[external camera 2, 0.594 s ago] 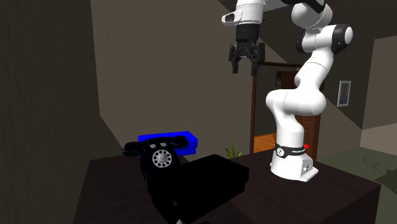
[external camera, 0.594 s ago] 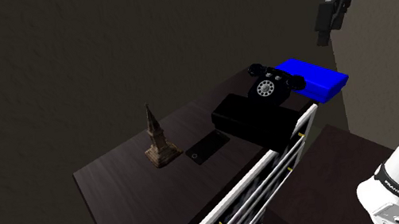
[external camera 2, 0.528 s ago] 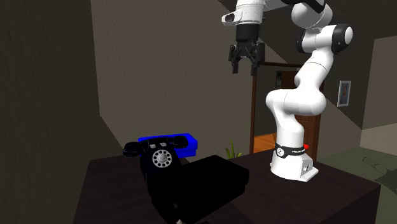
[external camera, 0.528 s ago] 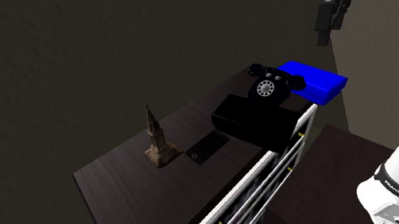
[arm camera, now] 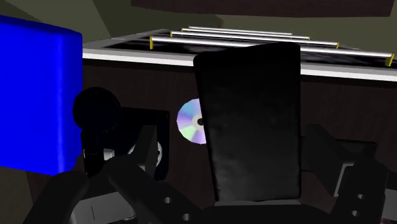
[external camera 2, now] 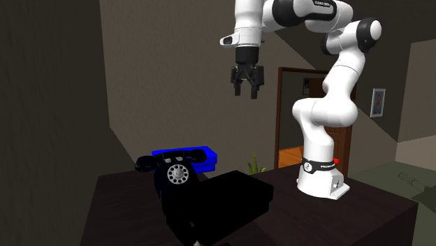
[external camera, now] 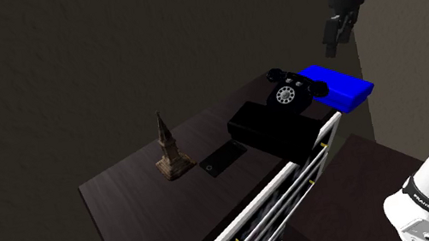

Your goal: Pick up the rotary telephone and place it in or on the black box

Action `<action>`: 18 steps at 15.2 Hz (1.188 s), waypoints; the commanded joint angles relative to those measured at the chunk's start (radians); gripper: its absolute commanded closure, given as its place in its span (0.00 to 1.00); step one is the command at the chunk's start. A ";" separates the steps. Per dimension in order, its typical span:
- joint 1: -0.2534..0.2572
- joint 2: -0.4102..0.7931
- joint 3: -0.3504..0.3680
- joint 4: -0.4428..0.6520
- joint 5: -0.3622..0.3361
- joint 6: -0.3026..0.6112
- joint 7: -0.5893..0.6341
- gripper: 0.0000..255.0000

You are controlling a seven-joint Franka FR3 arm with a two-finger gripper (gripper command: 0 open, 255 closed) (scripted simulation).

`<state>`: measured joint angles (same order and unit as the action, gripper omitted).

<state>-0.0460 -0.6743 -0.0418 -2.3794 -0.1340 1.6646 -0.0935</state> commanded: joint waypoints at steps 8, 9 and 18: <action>-0.039 0.252 -0.141 0.026 -0.020 0.255 -0.119 0.00; -0.042 0.284 -0.156 0.035 -0.016 0.280 -0.134 0.00; -0.066 0.607 -0.267 0.178 0.083 0.468 -0.297 0.00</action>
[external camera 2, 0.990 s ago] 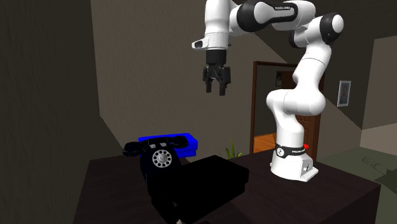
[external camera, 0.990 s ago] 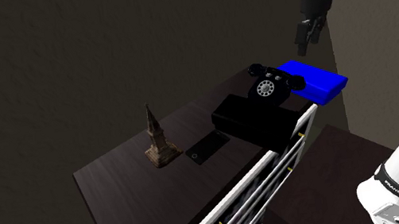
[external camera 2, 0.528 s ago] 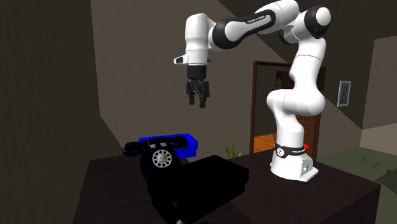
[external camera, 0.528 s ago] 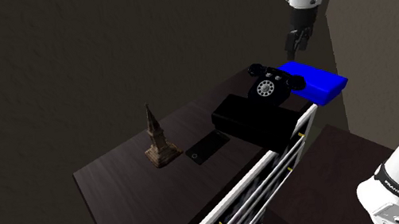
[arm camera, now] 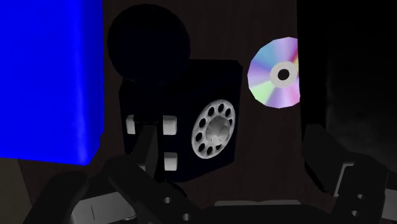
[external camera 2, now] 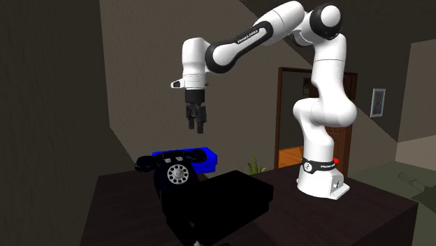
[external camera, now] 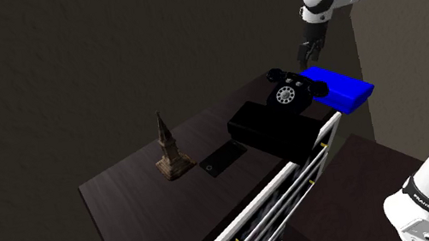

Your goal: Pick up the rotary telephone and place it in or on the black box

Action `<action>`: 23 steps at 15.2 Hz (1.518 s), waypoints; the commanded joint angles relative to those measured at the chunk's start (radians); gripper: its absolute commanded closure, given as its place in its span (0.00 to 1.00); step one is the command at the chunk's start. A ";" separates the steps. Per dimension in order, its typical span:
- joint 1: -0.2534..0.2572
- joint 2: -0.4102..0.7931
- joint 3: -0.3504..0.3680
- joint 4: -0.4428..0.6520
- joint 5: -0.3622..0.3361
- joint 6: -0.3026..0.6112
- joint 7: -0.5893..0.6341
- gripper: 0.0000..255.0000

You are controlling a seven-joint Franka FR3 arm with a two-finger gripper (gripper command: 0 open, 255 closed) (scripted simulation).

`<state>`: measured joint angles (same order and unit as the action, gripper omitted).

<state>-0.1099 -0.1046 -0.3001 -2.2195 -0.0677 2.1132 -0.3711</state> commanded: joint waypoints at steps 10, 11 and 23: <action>-0.072 0.371 -0.034 0.241 0.197 0.107 -0.195 0.00; -0.073 0.378 -0.032 0.236 0.201 0.119 -0.197 0.00; -0.079 0.422 -0.023 0.214 0.223 0.182 -0.212 0.00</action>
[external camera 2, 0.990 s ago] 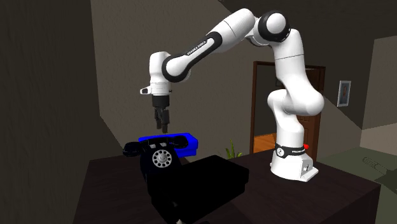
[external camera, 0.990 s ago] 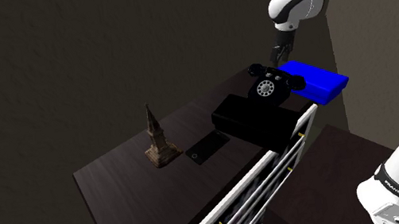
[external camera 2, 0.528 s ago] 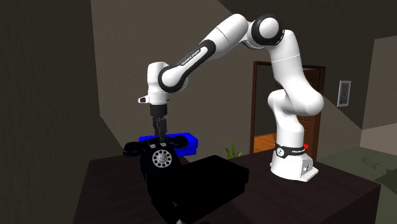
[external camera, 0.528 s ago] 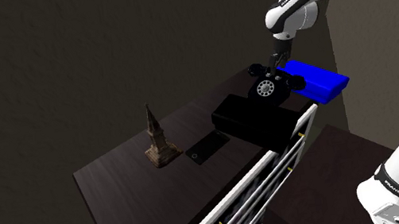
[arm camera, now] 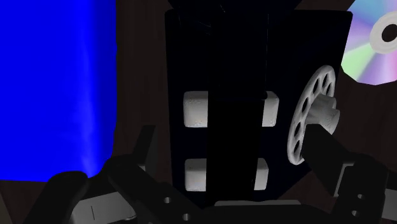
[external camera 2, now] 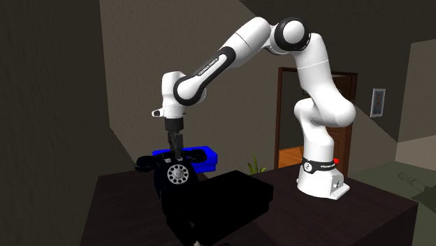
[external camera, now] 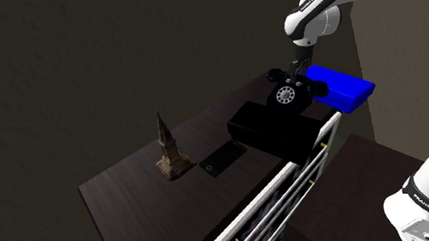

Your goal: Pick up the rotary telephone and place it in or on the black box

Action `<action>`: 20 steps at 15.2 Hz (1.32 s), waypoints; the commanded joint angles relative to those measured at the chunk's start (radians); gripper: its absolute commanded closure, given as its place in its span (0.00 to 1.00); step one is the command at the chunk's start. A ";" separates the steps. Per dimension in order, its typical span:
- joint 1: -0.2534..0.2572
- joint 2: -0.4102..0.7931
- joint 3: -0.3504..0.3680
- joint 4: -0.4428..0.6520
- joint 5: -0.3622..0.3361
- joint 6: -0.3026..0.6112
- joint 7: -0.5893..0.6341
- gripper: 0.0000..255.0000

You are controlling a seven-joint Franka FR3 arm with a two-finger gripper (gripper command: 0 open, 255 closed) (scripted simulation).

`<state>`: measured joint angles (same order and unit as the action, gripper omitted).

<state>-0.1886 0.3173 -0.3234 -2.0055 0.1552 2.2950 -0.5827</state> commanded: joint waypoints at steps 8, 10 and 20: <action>0.000 0.000 0.000 0.000 0.000 0.000 0.000 1.00; 0.000 0.000 0.000 0.000 0.000 0.000 0.000 1.00; 0.010 -0.069 -0.013 0.038 -0.035 -0.102 0.024 1.00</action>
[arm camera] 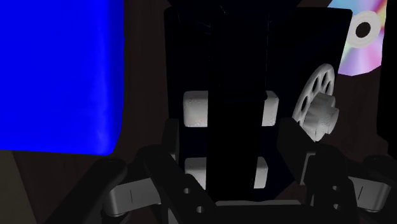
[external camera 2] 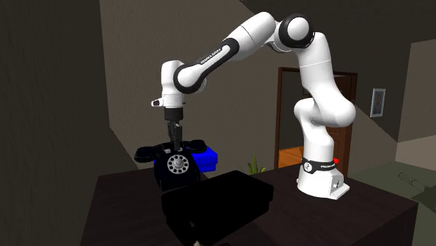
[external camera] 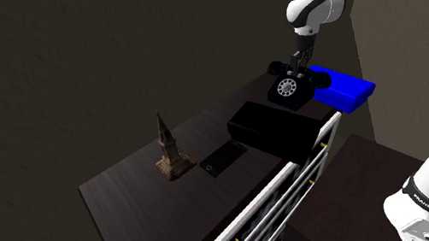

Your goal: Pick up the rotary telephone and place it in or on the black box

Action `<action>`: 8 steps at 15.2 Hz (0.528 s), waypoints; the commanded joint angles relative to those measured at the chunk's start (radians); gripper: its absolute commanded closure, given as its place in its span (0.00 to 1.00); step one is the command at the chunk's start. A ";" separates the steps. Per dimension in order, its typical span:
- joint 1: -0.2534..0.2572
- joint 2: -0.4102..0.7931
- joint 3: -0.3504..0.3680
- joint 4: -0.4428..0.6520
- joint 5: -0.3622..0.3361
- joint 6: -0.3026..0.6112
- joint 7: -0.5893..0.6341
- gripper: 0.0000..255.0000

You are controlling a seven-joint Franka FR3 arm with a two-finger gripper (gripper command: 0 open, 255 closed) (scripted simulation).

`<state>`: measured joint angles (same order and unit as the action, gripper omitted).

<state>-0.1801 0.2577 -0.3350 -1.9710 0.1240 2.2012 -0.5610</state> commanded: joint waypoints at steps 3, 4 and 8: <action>0.003 -0.029 -0.004 0.020 -0.013 -0.044 0.009 1.00; 0.004 -0.036 -0.005 0.026 -0.016 -0.055 0.012 1.00; 0.006 -0.059 -0.008 0.052 -0.028 -0.103 0.020 1.00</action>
<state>-0.1745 0.2045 -0.3424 -1.9294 0.0984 2.1098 -0.5438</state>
